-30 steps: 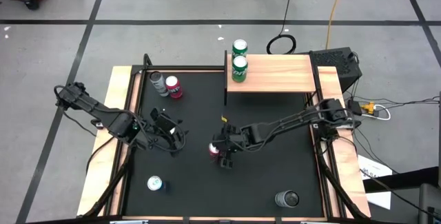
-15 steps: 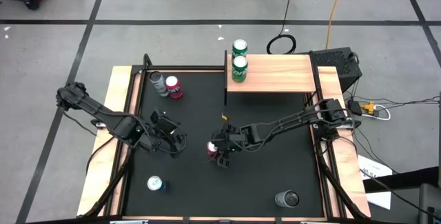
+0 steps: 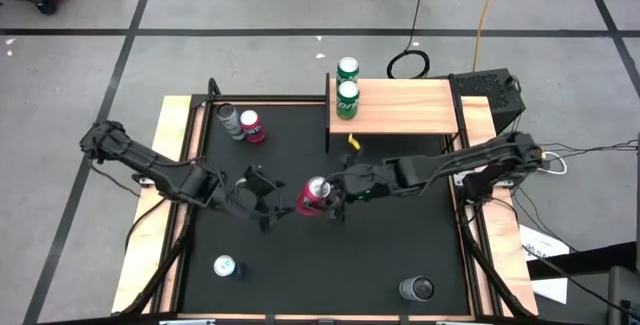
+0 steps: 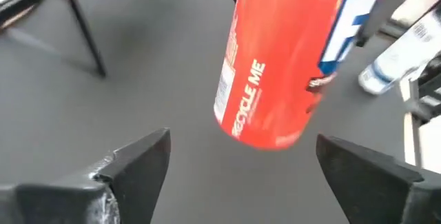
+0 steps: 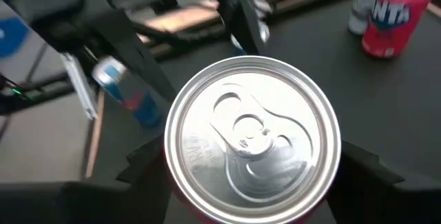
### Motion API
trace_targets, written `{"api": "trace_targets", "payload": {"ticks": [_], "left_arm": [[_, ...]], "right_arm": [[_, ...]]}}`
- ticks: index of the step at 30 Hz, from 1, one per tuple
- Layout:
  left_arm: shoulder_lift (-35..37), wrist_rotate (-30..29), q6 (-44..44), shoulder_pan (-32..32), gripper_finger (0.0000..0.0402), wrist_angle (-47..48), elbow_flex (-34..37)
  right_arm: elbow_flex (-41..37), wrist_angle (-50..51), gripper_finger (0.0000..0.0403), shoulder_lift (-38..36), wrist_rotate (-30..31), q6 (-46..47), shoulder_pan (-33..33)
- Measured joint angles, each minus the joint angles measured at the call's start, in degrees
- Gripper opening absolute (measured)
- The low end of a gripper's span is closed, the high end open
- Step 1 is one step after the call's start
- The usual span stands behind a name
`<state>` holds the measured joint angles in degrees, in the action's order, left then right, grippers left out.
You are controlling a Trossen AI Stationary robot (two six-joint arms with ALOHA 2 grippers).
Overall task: Place canned beverage on shelf
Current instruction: Put the bottom orange soda can on the shelf
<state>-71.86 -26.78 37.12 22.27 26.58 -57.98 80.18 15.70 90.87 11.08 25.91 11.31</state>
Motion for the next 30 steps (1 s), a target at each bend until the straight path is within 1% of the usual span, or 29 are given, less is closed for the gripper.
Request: {"api": "trace_targets", "payload": {"ticks": [5,8,10,12,16,18,24,27,30], "left_arm": [[-1.9,4.4,-7.1,-4.2,0.0379,-9.1,0.1],[-3.9,10.9,-9.4,-6.6,0.0382,-15.5,0.0],[-5.4,14.8,-10.2,-7.9,0.0382,-17.8,0.0],[-6.4,17.1,-10.5,-8.7,0.0382,-19.0,0.0],[-7.2,18.4,-9.1,-9.6,0.0379,-18.8,0.1],[-7.2,18.6,-9.2,-9.6,0.037,-18.8,0.1],[-7.2,19.6,-11.2,-9.5,0.0312,-18.8,0.1],[-7.2,19.6,-11.5,-9.8,0.0292,-18.9,0.1],[-7.2,19.7,-11.7,-10.4,0.0288,-18.9,0.1]], "right_arm": [[0.0,0.2,0.0283,-2.2,1.2,-1.2,0.0],[0.0,0.1,0.0283,-2.3,1.3,-1.5,0.0],[0.0,0.4,0.0283,-2.3,1.0,-1.6,0.1],[0.0,-0.6,0.0283,-2.2,0.9,-1.8,0.4],[0.0,-0.9,0.0283,-2.3,1.1,-1.7,1.1],[0.0,-0.9,0.0283,-2.3,1.2,-1.7,1.5],[0.0,-0.9,0.0284,-2.3,1.0,-0.6,1.9],[0.0,-0.8,0.0297,-2.3,1.0,-0.4,1.9],[0.0,-0.8,0.0327,-2.3,1.0,0.5,1.5]]}}
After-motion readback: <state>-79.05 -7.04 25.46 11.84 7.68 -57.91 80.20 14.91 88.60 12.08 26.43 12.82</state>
